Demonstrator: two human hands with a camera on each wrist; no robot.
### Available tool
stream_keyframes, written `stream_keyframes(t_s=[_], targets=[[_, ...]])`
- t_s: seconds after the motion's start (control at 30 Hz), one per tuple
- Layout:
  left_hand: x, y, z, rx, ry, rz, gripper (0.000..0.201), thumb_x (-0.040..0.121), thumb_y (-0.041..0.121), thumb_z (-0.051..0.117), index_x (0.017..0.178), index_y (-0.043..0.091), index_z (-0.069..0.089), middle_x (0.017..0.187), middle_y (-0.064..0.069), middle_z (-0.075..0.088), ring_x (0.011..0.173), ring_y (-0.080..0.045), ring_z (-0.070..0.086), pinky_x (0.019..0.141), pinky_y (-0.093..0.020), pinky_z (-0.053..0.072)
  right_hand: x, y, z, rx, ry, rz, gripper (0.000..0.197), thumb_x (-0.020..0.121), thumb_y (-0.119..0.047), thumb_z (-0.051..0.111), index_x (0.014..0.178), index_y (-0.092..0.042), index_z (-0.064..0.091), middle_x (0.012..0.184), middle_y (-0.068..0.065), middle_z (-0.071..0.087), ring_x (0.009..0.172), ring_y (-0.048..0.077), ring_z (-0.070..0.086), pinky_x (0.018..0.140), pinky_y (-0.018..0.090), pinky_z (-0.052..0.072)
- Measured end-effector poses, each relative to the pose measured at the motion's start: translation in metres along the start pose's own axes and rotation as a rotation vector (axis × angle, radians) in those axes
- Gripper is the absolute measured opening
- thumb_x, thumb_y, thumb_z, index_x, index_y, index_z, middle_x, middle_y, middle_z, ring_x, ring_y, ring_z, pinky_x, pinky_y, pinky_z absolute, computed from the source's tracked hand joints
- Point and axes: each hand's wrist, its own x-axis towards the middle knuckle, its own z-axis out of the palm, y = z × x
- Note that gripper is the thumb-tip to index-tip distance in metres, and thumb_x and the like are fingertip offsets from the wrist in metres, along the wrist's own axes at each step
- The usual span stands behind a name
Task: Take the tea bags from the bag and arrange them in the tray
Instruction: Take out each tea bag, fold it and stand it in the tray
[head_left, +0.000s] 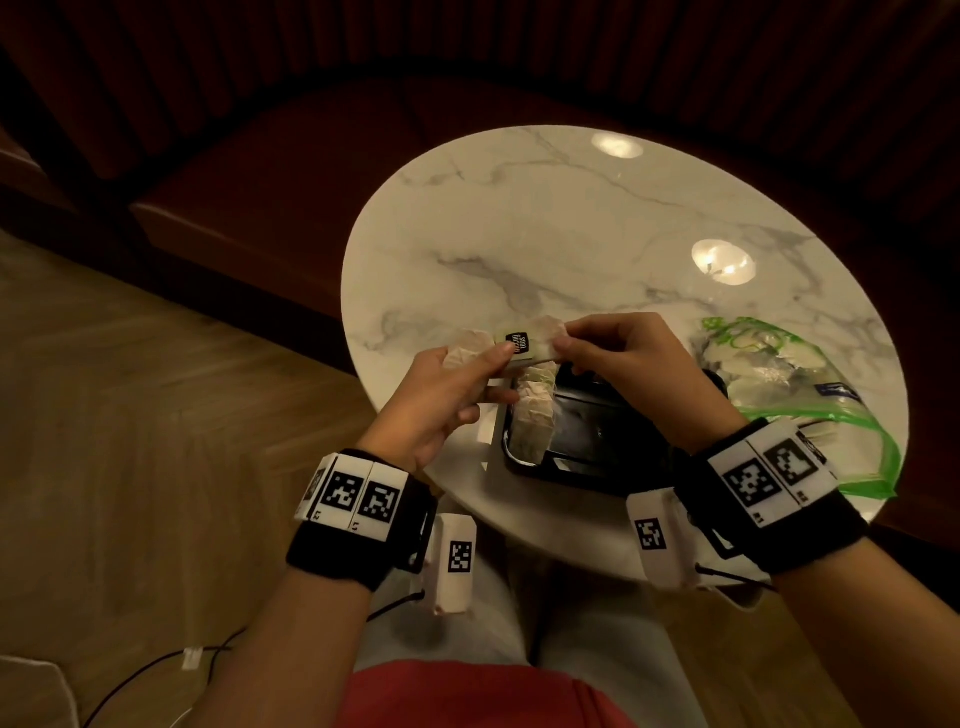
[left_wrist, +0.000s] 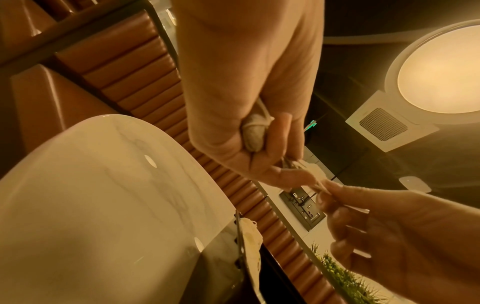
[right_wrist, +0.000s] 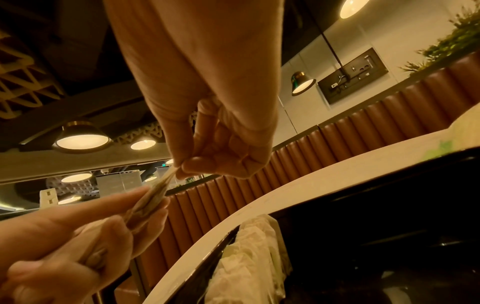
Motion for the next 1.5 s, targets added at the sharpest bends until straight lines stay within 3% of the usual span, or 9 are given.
stream_keyframes(t_s=[0.2,0.37,0.53,0.73,0.87,1.0,1.13,1.3,1.5], targets=[[-0.001,0.003,0.0,0.044,0.021,0.051,0.015,0.092,0.018,0.064,0.103,0.008,0.066,0.092,-0.005,0.074,0.061,-0.009,0.066,0.036,-0.012,0.027,0.0,0.001,0.002,0.087,-0.002,0.071,0.008,0.092,-0.018,0.065,0.094,-0.018,0.072,0.071,-0.008,0.071,0.068,0.005,0.06,0.06,0.014,0.048],[-0.002,0.006,0.001,0.083,-0.01,0.07,0.005,0.088,0.013,0.069,0.091,0.013,0.065,0.082,-0.001,0.074,0.06,-0.01,0.065,0.036,-0.012,0.028,0.001,0.002,0.0,0.162,0.018,0.086,0.013,0.093,-0.017,0.062,0.095,-0.009,0.072,0.069,-0.005,0.069,0.065,0.006,0.06,0.061,0.018,0.05],[-0.001,0.008,0.001,0.008,-0.016,0.07,0.01,0.087,0.011,0.068,0.096,0.01,0.064,0.075,0.002,0.072,0.056,-0.008,0.063,0.036,-0.011,0.029,0.0,0.006,0.002,0.202,0.003,0.083,0.016,0.094,-0.015,0.06,0.098,-0.003,0.071,0.072,0.003,0.065,0.064,0.007,0.058,0.059,0.016,0.049],[0.005,0.0,-0.003,0.196,0.041,0.14,0.006,0.086,0.013,0.072,0.09,0.013,0.068,0.074,0.001,0.072,0.056,-0.009,0.062,0.04,-0.014,0.031,-0.003,0.011,0.004,0.268,-0.032,0.139,0.017,0.095,-0.015,0.058,0.102,-0.002,0.068,0.078,0.004,0.07,0.068,0.012,0.064,0.066,0.022,0.058],[0.006,-0.006,-0.009,0.369,0.055,0.105,0.007,0.088,0.025,0.071,0.085,0.019,0.069,0.066,0.011,0.07,0.056,-0.003,0.064,0.042,-0.013,0.034,-0.006,0.015,-0.004,-0.016,-0.079,0.102,0.016,0.097,-0.017,0.057,0.101,-0.006,0.068,0.087,0.008,0.073,0.072,0.014,0.069,0.063,0.024,0.058],[0.009,-0.016,-0.013,0.495,0.043,0.02,0.017,0.089,0.024,0.07,0.094,0.008,0.068,0.076,0.005,0.068,0.051,-0.001,0.062,0.041,-0.013,0.035,-0.009,0.021,-0.006,-0.486,-0.258,0.025,0.014,0.096,-0.018,0.06,0.101,-0.009,0.07,0.079,-0.004,0.069,0.053,-0.006,0.059,0.055,0.013,0.049],[0.01,-0.021,-0.01,0.611,0.0,-0.04,0.022,0.088,0.018,0.071,0.103,0.002,0.068,0.08,-0.006,0.067,0.049,-0.003,0.06,0.041,-0.014,0.035,-0.008,0.025,0.007,-0.745,-0.356,-0.032,0.017,0.094,-0.025,0.061,0.104,-0.019,0.074,0.087,-0.006,0.071,0.076,0.003,0.064,0.068,0.014,0.045],[0.01,-0.023,-0.007,0.697,-0.047,-0.075,0.012,0.089,0.015,0.069,0.095,0.006,0.065,0.084,-0.011,0.067,0.054,-0.011,0.058,0.04,-0.015,0.036,-0.005,0.03,0.026,-0.776,-0.363,-0.051,0.023,0.093,-0.034,0.063,0.108,-0.019,0.073,0.093,0.001,0.073,0.081,0.013,0.065,0.073,0.022,0.048],[0.011,-0.023,-0.009,0.694,-0.058,-0.083,0.014,0.089,0.02,0.069,0.091,0.008,0.062,0.08,-0.007,0.066,0.054,-0.01,0.058,0.041,-0.015,0.036,-0.01,0.037,0.016,-0.678,-0.182,0.06,0.031,0.082,-0.022,0.075,0.102,-0.013,0.054,0.085,-0.004,0.061,0.078,0.011,0.059,0.064,0.014,0.044]])
